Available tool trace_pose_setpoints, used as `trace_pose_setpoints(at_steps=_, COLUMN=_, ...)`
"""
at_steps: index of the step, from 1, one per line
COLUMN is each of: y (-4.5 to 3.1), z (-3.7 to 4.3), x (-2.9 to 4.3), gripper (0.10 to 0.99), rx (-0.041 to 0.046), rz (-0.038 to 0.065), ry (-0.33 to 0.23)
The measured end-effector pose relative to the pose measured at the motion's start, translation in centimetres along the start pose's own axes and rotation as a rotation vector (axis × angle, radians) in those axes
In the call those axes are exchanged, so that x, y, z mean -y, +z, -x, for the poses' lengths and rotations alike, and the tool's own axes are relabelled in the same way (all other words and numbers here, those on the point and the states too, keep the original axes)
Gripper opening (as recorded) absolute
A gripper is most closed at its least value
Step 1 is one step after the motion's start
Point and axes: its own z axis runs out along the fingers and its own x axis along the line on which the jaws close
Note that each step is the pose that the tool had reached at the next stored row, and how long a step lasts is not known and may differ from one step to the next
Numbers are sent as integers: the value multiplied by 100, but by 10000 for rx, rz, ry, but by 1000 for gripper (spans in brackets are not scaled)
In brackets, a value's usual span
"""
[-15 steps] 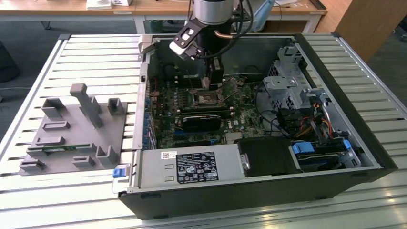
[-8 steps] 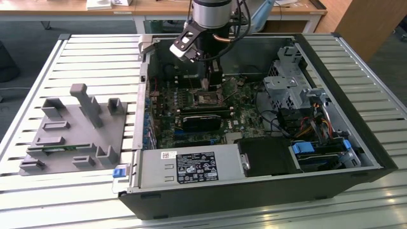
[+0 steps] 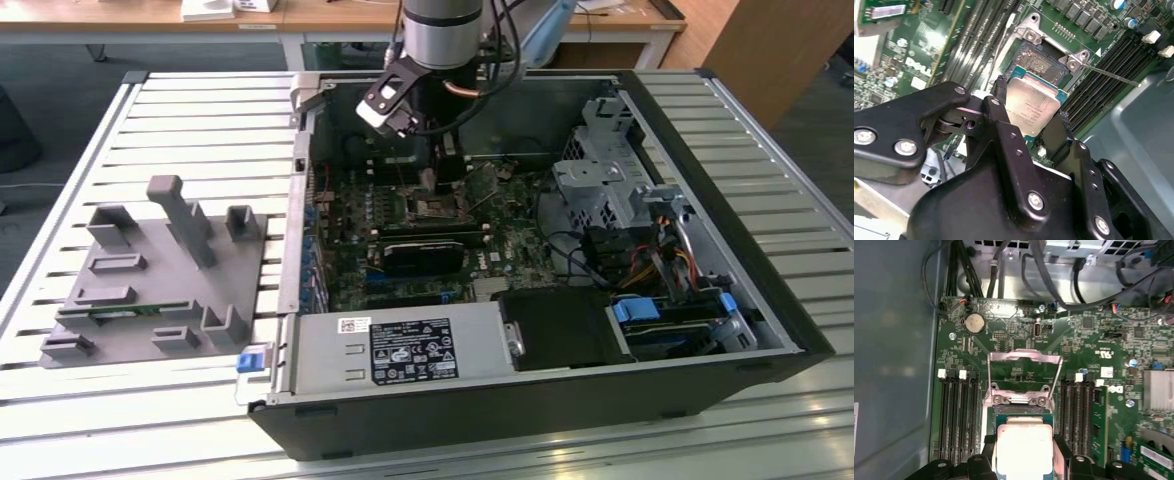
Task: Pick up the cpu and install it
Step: 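Place the cpu into insertion slot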
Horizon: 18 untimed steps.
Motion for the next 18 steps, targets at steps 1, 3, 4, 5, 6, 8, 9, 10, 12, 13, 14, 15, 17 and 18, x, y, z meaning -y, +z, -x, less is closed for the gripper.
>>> trace_pose_setpoints(at_steps=1, y=18, z=-11, x=5, gripper=533, rx=2, rz=1, ry=19)
trace_pose_setpoints(at_steps=3, y=52, z=-21, x=23, gripper=533, rx=9, rz=-2, ry=39)
trace_pose_setpoints(at_steps=4, y=70, z=-22, x=31, gripper=533, rx=10, rz=-1, ry=39)
trace_pose_setpoints(at_steps=5, y=88, z=-22, x=37, gripper=533, rx=9, rz=-2, ry=39)
trace_pose_setpoints(at_steps=6, y=105, z=-23, x=41, gripper=533, rx=9, rz=-3, ry=39)
trace_pose_setpoints(at_steps=8, y=143, z=-24, x=47, gripper=533, rx=9, rz=-5, ry=40)
trace_pose_setpoints(at_steps=9, y=161, z=-25, x=49, gripper=533, rx=12, rz=-4, ry=42)
trace_pose_setpoints(at_steps=10, y=179, z=-25, x=51, gripper=533, rx=19, rz=-4, ry=47)
trace_pose_setpoints(at_steps=12, y=211, z=-26, x=54, gripper=533, rx=28, rz=-5, ry=58)
trace_pose_setpoints(at_steps=13, y=214, z=-26, x=54, gripper=533, rx=29, rz=-5, ry=58)
trace_pose_setpoints(at_steps=14, y=214, z=-25, x=55, gripper=533, rx=31, rz=-7, ry=59)
trace_pose_setpoints(at_steps=15, y=217, z=-26, x=55, gripper=533, rx=29, rz=-6, ry=60)
trace_pose_setpoints(at_steps=17, y=238, z=-27, x=56, gripper=533, rx=30, rz=-6, ry=86)
trace_pose_setpoints(at_steps=18, y=254, z=-27, x=57, gripper=533, rx=33, rz=-7, ry=123)
